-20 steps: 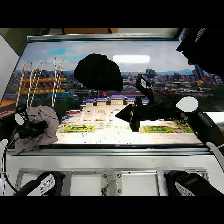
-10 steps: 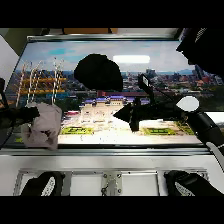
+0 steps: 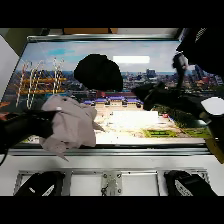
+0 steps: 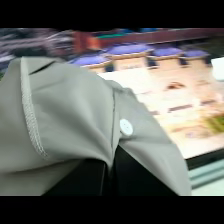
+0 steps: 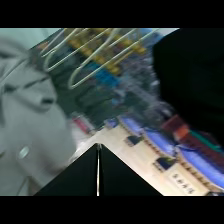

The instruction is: Fold the clothes and pants, and hang the long-sleeved shirts on hangers.

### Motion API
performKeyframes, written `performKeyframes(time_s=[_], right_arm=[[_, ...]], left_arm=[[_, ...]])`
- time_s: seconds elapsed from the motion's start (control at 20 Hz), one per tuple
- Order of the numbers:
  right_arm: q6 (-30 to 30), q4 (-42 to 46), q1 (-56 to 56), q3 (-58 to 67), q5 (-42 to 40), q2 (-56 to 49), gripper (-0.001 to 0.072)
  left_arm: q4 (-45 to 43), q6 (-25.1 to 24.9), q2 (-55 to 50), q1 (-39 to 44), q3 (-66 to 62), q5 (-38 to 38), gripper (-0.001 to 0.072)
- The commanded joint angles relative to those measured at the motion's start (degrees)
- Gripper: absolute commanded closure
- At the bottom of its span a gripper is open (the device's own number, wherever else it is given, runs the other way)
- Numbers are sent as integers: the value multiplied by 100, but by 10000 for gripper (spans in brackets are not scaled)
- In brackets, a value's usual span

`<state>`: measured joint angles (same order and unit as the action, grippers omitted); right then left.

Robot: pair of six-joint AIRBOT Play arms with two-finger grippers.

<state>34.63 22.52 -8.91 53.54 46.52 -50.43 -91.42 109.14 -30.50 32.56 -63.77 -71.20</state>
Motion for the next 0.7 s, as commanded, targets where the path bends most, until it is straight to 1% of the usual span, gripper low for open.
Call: performKeyframes(time_s=[0.0,0.1,0.15,0.2,0.25,0.3,0.35,0.4,0.45,0.5,0.55,0.6,0.65], right_arm=[[1040,1084,719,7,-828,627,701],[1528,1635,1204,7,-815,911,701],[1690,1856,1414,7,-789,1036,701],[1794,2037,1598,7,-763,1152,701],[1792,2155,1788,7,-704,1276,701],[1792,2210,1926,4,-662,1366,701],[1792,2256,2031,4,-638,1438,701],[1792,2277,2111,4,-597,1484,701],[1790,2297,2170,4,-544,1508,701],[1790,2306,2173,2,-503,1515,701],[1790,2350,2166,2,-459,1515,701],[1792,2358,2166,2,-396,1504,701],[1792,2363,2166,2,-334,1475,701]], left_arm=[[-50,-295,-802,1432,-129,1550,692],[-39,-1268,-1729,1714,-675,2109,692],[-11,-1641,-2218,1740,-1126,2118,692],[26,-1912,-2706,1733,-1648,1971,693],[70,-2212,-3217,1733,-2264,1644,693],[297,-2673,-3595,1733,-2730,1281,693],[680,-3265,-3901,1716,-3075,855,693],[1298,-4013,-4146,1665,-3259,352,693],[1845,-4535,-4304,1576,-3261,-129,694],[2114,-4706,-4424,1438,-3112,-498,694],[2028,-4656,-4505,1272,-2870,-632,693],[1840,-4516,-4583,1012,-2540,-564,693],[1574,-4048,-4680,671,-2210,-267,690]])
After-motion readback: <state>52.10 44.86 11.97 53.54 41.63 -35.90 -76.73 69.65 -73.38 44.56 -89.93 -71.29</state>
